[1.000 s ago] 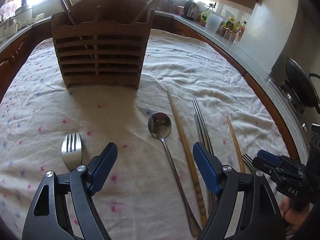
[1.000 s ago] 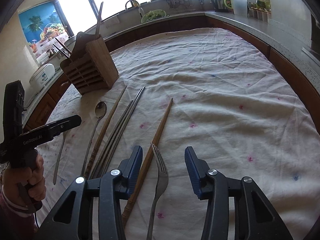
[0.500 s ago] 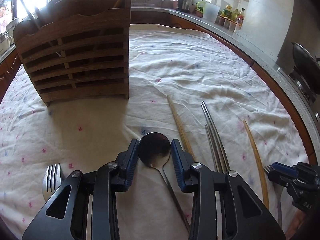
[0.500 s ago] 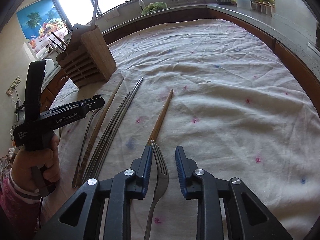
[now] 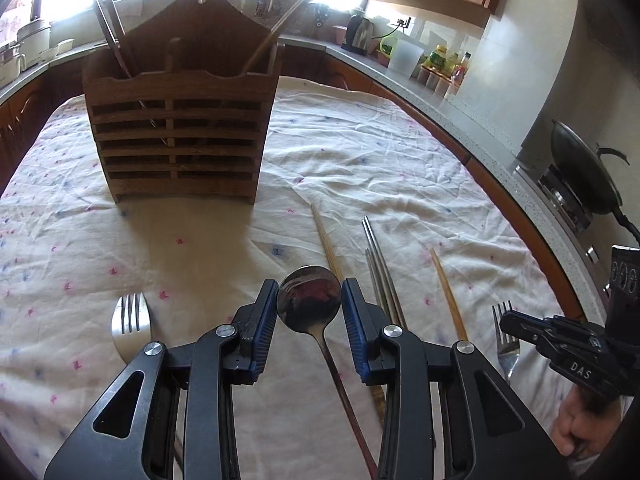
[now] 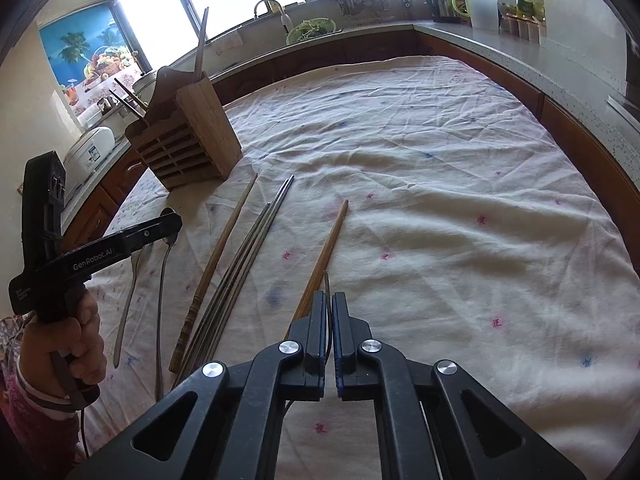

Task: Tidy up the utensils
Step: 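Close the left tool on the metal spoon while the right tool grasps a metal fork, then lift the held spoon and fork upright and carry them over the wooden holder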

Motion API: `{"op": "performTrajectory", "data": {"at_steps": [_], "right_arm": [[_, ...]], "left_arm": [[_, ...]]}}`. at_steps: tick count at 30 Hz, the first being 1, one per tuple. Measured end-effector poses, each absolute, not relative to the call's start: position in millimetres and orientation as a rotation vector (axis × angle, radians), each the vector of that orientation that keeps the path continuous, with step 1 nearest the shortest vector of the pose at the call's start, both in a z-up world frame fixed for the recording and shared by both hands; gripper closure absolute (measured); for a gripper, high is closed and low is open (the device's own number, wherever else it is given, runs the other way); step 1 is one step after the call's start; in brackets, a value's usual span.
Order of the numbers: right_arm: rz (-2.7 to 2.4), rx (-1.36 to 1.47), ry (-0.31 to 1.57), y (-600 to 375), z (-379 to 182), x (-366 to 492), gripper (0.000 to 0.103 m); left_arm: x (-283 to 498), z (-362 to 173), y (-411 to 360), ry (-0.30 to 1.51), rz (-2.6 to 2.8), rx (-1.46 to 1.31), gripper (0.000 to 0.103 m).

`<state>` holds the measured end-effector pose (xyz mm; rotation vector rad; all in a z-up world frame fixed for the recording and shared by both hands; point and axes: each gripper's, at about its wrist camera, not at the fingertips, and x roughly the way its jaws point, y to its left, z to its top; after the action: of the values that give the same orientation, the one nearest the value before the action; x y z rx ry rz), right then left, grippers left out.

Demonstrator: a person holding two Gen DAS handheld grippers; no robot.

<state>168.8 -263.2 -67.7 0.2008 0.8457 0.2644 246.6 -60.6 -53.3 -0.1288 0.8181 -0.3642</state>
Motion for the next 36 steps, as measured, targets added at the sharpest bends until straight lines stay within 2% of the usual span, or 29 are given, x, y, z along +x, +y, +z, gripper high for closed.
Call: {"op": "performTrajectory", "data": {"at_steps": [2,14,30,36], "right_arm": [[0.274,0.204,0.831,-262.4,-61.4,165.5,0.1],[0.288,0.183,0.749,-257.1,-31.0,146.1,0.101],[0.242,0.108,0.546,-244.4,21.6,128.5,0.101],[0.261,0.088,0.517,-233.3,32.2,130.0,0.101]], "left_arm": [[238.1,-44.8,-56.1,0.802,-0.368,-0.137,0.1],[198.7,-20.4,-38.5,0.745,-0.392,-0.152,0.1],[159.9,38.5,-9.2,0.511,-0.303,-0.116,0.1],[158.2,46.5,1.0,0.476,-0.273,-0.114,0.101]]}}
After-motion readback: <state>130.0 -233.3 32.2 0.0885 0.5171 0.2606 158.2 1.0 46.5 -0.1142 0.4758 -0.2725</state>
